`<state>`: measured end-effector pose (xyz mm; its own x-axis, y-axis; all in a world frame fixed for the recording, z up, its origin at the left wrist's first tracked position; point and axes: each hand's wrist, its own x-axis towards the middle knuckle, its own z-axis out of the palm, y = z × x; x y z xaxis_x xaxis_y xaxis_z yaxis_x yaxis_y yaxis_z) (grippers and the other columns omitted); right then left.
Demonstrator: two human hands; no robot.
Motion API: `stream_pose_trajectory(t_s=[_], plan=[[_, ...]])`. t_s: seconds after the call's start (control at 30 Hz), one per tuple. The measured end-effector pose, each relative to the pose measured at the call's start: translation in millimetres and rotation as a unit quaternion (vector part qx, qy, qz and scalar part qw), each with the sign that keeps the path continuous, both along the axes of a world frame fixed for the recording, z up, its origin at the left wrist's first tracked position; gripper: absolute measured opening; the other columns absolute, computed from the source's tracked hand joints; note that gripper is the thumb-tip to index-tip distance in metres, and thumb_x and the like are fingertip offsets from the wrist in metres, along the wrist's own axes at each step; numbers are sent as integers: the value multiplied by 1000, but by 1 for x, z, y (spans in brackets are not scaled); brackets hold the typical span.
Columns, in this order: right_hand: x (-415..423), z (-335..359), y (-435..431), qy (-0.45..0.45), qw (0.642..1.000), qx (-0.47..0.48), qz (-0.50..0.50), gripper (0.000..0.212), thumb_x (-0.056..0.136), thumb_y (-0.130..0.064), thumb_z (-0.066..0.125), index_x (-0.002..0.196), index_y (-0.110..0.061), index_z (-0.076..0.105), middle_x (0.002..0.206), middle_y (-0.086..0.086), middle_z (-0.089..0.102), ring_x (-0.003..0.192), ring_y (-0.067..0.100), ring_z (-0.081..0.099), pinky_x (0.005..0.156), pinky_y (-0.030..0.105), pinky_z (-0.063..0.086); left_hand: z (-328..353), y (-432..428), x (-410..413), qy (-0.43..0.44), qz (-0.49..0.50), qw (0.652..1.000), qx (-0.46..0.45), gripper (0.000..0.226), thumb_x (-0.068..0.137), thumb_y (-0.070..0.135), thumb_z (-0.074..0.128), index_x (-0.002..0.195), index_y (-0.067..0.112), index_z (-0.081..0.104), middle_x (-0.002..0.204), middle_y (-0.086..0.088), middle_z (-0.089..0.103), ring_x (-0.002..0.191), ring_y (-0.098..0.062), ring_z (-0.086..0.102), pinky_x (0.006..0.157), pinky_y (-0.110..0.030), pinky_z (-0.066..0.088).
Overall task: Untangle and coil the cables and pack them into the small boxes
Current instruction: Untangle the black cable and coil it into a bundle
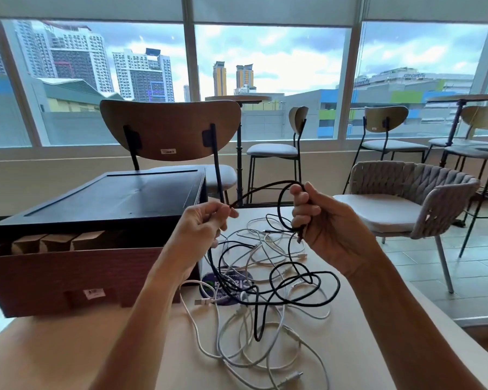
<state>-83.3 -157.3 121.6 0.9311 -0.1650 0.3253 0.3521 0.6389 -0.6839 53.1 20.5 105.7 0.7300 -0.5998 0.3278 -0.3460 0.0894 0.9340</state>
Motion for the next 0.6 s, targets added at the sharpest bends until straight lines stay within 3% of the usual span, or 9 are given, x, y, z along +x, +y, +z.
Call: stream_pose_trajectory(t_s=[0.13, 0.27, 0.4, 0.5, 0.6], plan=[[7, -6, -2, 19, 998, 44, -44, 31, 91, -16, 50, 88, 0, 76, 68, -3, 67, 45, 2, 46, 49, 16, 44, 2, -5, -4, 11, 17, 999, -40, 28, 102, 5, 50, 102, 19, 74, 76, -4, 51, 61, -7, 39, 50, -16, 37], [5, -8, -4, 0, 999, 31, 4, 24, 81, -13, 61, 96, 0, 74, 67, -6, 62, 47, 4, 39, 53, 19, 44, 13, -11, -16, 134, -23, 974, -181, 29, 101, -2, 45, 101, 8, 72, 74, -4, 51, 55, -5, 36, 48, -15, 35], [2, -6, -2, -1, 998, -27, 53, 31, 98, -17, 42, 98, -3, 69, 58, -9, 47, 50, 5, 34, 57, 19, 41, 21, -10, -24, 196, -44, 945, -259, 23, 98, 5, 53, 89, 9, 74, 73, -2, 56, 57, -5, 42, 51, -15, 39], [3, -6, 0, 15, 996, -46, 68, 39, 102, -30, 37, 87, -9, 67, 50, -10, 39, 49, 6, 22, 54, 17, 35, 16, -9, -23, 138, 21, 967, -215, 15, 97, 11, 58, 89, 12, 71, 71, 2, 55, 58, -5, 40, 52, -17, 37], [3, -7, -1, 2, 996, -33, 78, 40, 102, -33, 37, 83, -12, 64, 48, -10, 39, 48, 6, 21, 52, 16, 33, 5, -11, -15, -13, 126, 985, -116, 14, 96, 19, 63, 86, 18, 72, 68, 8, 59, 55, -2, 42, 51, -17, 35]])
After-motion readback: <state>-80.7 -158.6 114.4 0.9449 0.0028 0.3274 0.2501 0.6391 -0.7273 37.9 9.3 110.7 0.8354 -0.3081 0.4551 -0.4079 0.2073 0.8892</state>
